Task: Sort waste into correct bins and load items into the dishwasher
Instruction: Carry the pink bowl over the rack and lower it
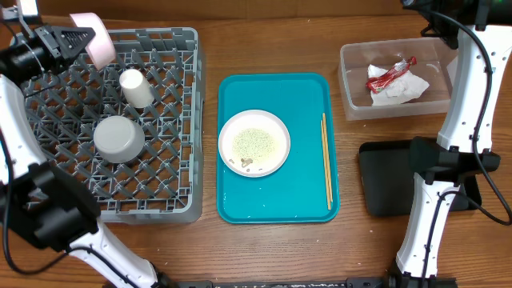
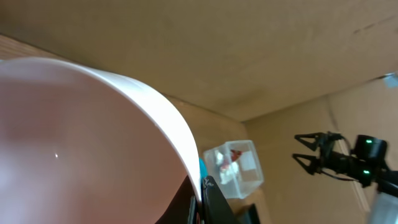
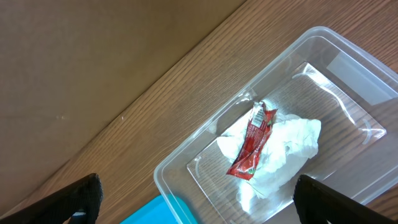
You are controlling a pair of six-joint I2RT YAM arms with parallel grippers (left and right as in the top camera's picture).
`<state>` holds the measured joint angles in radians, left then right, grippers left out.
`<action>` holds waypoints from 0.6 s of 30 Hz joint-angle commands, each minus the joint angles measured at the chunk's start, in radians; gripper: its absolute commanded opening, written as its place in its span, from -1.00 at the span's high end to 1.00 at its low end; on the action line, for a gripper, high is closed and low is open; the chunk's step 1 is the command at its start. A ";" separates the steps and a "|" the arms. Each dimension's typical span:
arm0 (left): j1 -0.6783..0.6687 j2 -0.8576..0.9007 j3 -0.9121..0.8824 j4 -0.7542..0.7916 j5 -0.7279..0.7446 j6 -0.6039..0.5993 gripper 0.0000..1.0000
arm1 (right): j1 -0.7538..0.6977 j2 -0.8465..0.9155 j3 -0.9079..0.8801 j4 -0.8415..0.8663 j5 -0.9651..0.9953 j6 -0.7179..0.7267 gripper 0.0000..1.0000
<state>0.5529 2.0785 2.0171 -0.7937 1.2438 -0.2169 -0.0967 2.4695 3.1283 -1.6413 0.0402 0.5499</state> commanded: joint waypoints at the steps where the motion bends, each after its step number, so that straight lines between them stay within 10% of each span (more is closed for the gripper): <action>1: 0.023 0.085 -0.013 0.037 0.120 -0.035 0.91 | -0.003 -0.021 0.013 0.005 -0.001 0.005 -1.00; 18: 0.076 0.289 -0.013 0.219 0.241 -0.166 0.92 | -0.003 -0.021 0.013 0.005 -0.001 0.004 -1.00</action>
<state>0.6193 2.3623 2.0041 -0.5793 1.4536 -0.3656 -0.0967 2.4695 3.1283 -1.6413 0.0402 0.5499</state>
